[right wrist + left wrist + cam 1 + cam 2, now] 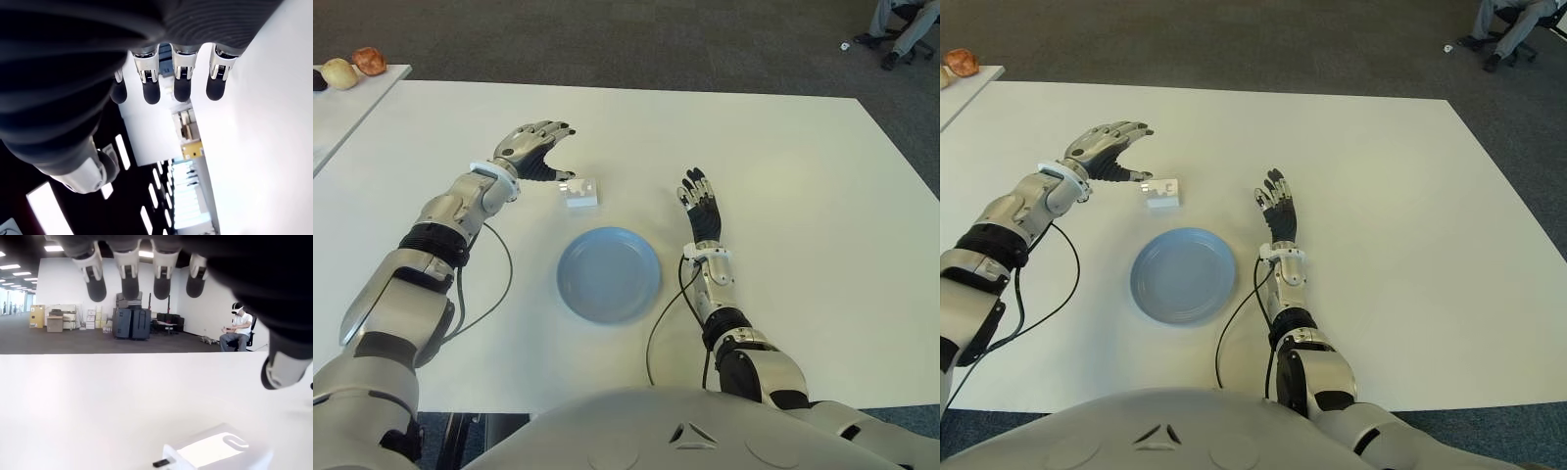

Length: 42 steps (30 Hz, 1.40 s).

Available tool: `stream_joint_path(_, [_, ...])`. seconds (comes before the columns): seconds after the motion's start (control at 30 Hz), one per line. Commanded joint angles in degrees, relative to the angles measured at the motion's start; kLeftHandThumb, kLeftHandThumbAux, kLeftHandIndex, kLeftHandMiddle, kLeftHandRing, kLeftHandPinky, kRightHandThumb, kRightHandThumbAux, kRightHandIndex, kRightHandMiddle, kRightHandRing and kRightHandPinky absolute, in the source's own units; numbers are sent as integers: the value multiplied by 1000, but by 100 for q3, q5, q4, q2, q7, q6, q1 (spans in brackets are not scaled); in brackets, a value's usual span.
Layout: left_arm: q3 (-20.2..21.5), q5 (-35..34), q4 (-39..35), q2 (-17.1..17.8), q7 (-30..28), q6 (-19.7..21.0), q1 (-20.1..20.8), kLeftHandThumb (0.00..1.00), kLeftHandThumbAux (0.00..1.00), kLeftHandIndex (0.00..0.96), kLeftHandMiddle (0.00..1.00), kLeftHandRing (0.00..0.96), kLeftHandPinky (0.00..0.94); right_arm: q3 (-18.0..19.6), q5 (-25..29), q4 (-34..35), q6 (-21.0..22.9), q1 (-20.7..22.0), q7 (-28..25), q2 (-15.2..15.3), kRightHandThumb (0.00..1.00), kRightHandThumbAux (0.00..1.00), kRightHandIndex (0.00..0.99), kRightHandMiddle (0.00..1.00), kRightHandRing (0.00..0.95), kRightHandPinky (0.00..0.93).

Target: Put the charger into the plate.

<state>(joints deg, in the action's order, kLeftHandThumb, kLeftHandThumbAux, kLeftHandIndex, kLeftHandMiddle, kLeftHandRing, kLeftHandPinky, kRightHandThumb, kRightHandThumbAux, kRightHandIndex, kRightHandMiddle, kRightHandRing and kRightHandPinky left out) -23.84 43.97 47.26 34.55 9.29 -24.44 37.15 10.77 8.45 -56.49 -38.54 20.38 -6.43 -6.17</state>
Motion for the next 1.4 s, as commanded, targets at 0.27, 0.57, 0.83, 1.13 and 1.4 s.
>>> stream_joint_path(0.27, [-355,70,1117,-615,236,186,213,189,398,1,0,0,87,176,213,274,156,-534,-96,36,82,694,96,110,77,97])
stream_joint_path(0.57, [-395,-128,1832,-1014,188,234,321,236,308,0,0,0,87,208,252,600,188,-701,-126,74,60,673,82,101,69,82])
stream_joint_path(0.83, [-292,-461,1974,-1197,-85,197,230,234,298,0,0,0,55,153,212,874,283,-842,-59,77,37,664,72,92,60,75])
stream_joint_path(1.13, [-260,-737,2152,-1373,-306,254,162,216,297,0,0,0,25,94,213,1124,383,-971,-55,89,28,668,68,89,55,75])
stream_joint_path(1.4, [-222,-841,2342,-1536,-421,351,135,227,286,0,0,0,14,25,199,1284,443,-1078,-32,66,29,685,80,97,61,81])
